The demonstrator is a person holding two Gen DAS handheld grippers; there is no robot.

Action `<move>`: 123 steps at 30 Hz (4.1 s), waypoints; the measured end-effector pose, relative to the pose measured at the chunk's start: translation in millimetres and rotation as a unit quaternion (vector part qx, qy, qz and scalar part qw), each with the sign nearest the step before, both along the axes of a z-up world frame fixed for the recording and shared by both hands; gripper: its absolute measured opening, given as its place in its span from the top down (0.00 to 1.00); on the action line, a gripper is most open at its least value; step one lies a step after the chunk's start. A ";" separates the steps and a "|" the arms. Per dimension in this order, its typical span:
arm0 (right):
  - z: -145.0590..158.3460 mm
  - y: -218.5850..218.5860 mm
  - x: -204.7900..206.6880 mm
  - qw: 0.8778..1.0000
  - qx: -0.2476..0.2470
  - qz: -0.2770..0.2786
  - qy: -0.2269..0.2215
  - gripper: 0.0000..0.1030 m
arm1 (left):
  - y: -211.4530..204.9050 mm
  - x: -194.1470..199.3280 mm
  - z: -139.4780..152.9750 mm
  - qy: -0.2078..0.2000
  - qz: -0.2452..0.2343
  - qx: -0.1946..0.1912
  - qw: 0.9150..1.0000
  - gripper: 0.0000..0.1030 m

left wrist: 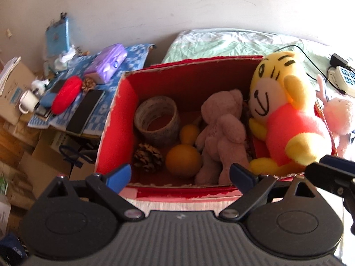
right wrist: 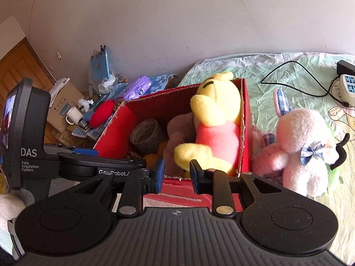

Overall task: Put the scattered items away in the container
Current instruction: 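Withdraw the right gripper from the box toward the green plush, then close the right gripper on the green pea-shaped plush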

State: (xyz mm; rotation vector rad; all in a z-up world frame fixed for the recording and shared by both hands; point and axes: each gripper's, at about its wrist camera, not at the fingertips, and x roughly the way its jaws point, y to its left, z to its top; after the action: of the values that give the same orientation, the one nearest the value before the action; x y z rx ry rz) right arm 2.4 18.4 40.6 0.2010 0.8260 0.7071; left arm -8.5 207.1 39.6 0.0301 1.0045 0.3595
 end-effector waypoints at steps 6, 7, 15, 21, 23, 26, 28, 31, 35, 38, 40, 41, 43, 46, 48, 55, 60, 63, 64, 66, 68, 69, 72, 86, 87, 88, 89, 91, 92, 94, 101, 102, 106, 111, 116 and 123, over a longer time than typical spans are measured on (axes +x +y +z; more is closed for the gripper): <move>2.7 3.2 -6.7 1.000 -0.006 -0.005 -0.008 0.73 | -1.8 -2.5 1.4 -0.005 -0.001 0.013 1.000 0.08; 4.1 4.1 -7.7 1.000 -0.006 -0.008 -0.008 0.72 | -1.3 -2.5 2.6 -0.004 -0.002 0.012 1.000 0.08; 13.2 17.8 -11.9 0.999 -0.019 -0.038 -0.015 0.70 | 7.8 -1.4 6.4 -0.003 -0.021 0.006 1.000 0.07; 11.6 23.8 -20.4 0.997 -0.031 -0.070 -0.031 0.67 | 17.8 -2.3 4.4 -0.010 -0.036 -0.023 0.999 0.06; 9.6 21.1 -23.8 0.995 -0.024 -0.085 -0.035 0.65 | 19.5 -3.8 4.1 -0.019 -0.034 -0.029 0.999 0.04; 7.1 17.1 -25.2 0.994 -0.029 -0.104 -0.027 0.65 | 20.3 -3.6 7.1 -0.023 -0.033 -0.039 0.998 0.04; 8.1 12.6 -26.3 0.993 -0.028 -0.114 -0.028 0.65 | 17.5 -2.1 9.6 -0.032 -0.031 -0.019 0.999 0.03; 7.8 5.8 -25.5 0.992 -0.025 -0.122 -0.027 0.63 | 12.6 -0.4 13.0 -0.036 -0.024 -0.008 0.999 0.03; 7.4 -2.3 -20.4 0.993 -0.025 -0.114 -0.027 0.62 | 5.1 -0.2 21.5 -0.039 -0.008 0.007 0.999 0.03; 7.9 -12.4 -16.4 0.994 -0.025 -0.105 -0.027 0.62 | 0.2 -2.9 33.2 -0.052 0.001 0.003 0.999 0.03; 6.3 -21.3 -13.1 0.994 -0.029 -0.101 -0.029 0.62 | -6.1 -10.6 47.9 -0.080 0.004 0.002 0.997 0.03; 5.1 -26.6 -11.0 0.994 -0.029 -0.101 -0.028 0.62 | -11.8 -14.4 55.5 -0.093 0.001 0.005 0.996 0.03; 1.9 -39.9 -5.5 0.994 -0.025 -0.101 -0.021 0.62 | -25.8 -19.3 66.8 -0.114 -0.012 0.011 0.993 0.03; -4.0 -60.8 3.8 0.994 -0.022 -0.105 -0.013 0.62 | -46.9 -19.7 71.9 -0.118 -0.047 -0.023 0.992 0.03; -8.4 -74.2 9.5 0.994 -0.019 -0.107 -0.008 0.62 | -61.6 -17.2 67.3 -0.113 -0.070 -0.053 0.990 0.03; -21.8 -124.4 21.9 0.993 -0.009 -0.119 0.005 0.61 | -122.3 -4.2 39.4 -0.077 -0.140 -0.107 0.981 0.03; -31.7 -159.2 31.5 0.992 -0.001 -0.129 0.012 0.61 | -152.0 5.4 15.2 -0.052 -0.162 -0.141 0.975 0.03; -39.6 -177.0 38.5 0.991 0.005 -0.130 0.024 0.61 | -163.9 12.5 5.6 -0.050 -0.171 -0.159 0.971 0.03; -42.2 -182.3 41.0 0.991 0.007 -0.131 0.030 0.61 | -166.3 14.7 3.7 -0.053 -0.175 -0.167 0.969 0.03; -46.7 -191.4 45.6 0.990 0.010 -0.136 0.037 0.61 | -170.7 18.1 0.1 -0.061 -0.178 -0.178 0.966 0.03; -51.8 -199.6 51.5 0.989 0.009 -0.144 0.042 0.62 | -178.3 22.3 -4.2 -0.063 -0.185 -0.182 0.964 0.03; -55.1 -203.6 55.6 0.988 0.010 -0.147 0.048 0.62 | -183.7 24.4 -7.0 -0.061 -0.188 -0.178 0.964 0.03; -64.4 -213.2 68.9 0.986 0.020 -0.151 0.065 0.63 | -200.4 27.5 -11.5 -0.061 -0.208 -0.150 0.965 0.03; -88.4 -209.5 130.5 0.990 0.058 -0.042 0.124 0.54 | -255.9 51.2 -41.1 -0.055 -0.337 -0.180 0.922 0.04; -90.1 -208.2 133.0 0.990 0.056 -0.035 0.125 0.54 | -258.0 55.2 -45.4 -0.051 -0.338 -0.183 0.922 0.04; -91.5 -206.6 135.7 0.991 0.051 -0.028 0.124 0.54 | -258.7 59.8 -49.7 -0.048 -0.338 -0.185 0.922 0.04; -93.1 -205.3 138.7 0.991 0.047 -0.022 0.122 0.54 | -259.0 65.1 -53.8 -0.042 -0.335 -0.186 0.922 0.04; -96.8 -203.9 145.6 0.991 0.049 -0.013 0.126 0.53 | -255.2 73.3 -59.4 -0.037 -0.328 -0.189 0.925 0.04; -98.1 -202.7 148.7 0.990 0.054 -0.004 0.128 0.53 | -252.7 75.2 -61.2 -0.035 -0.325 -0.189 0.926 0.04; -100.3 -197.6 153.8 0.989 0.064 0.020 0.130 0.53 | -245.7 76.7 -64.5 -0.030 -0.318 -0.194 0.927 0.04; -112.3 -180.2 164.7 0.988 0.066 0.030 0.135 0.46 | -237.3 74.8 -65.8 -0.024 -0.326 -0.177 0.928 0.07; -114.3 -180.7 166.5 0.988 0.069 0.028 0.139 0.44 | -237.7 76.5 -67.3 -0.021 -0.324 -0.178 0.929 0.08; -125.6 -190.0 169.5 0.979 0.101 0.018 0.175 0.51 | -245.0 77.8 -70.5 -0.016 -0.331 -0.178 0.927 0.07; -124.1 -213.7 155.4 0.976 0.115 -0.021 0.182 0.55 | -260.9 68.1 -70.4 -0.010 -0.350 -0.179 0.919 0.07; -119.8 -252.6 132.9 0.973 0.107 -0.060 0.196 0.54 | -272.0 63.2 -66.8 -0.019 -0.374 -0.183 0.909 0.07; -123.5 -290.8 102.9 0.964 0.112 -0.100 0.220 0.51 | -284.4 80.9 -96.0 0.025 -0.370 -0.236 0.898 0.07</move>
State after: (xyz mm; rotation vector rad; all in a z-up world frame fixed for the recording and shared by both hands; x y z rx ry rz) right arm 105.3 -272.4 -82.8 0.6543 1.1299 0.5702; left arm 72.4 -77.3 -56.5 -0.0197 1.0341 -0.5902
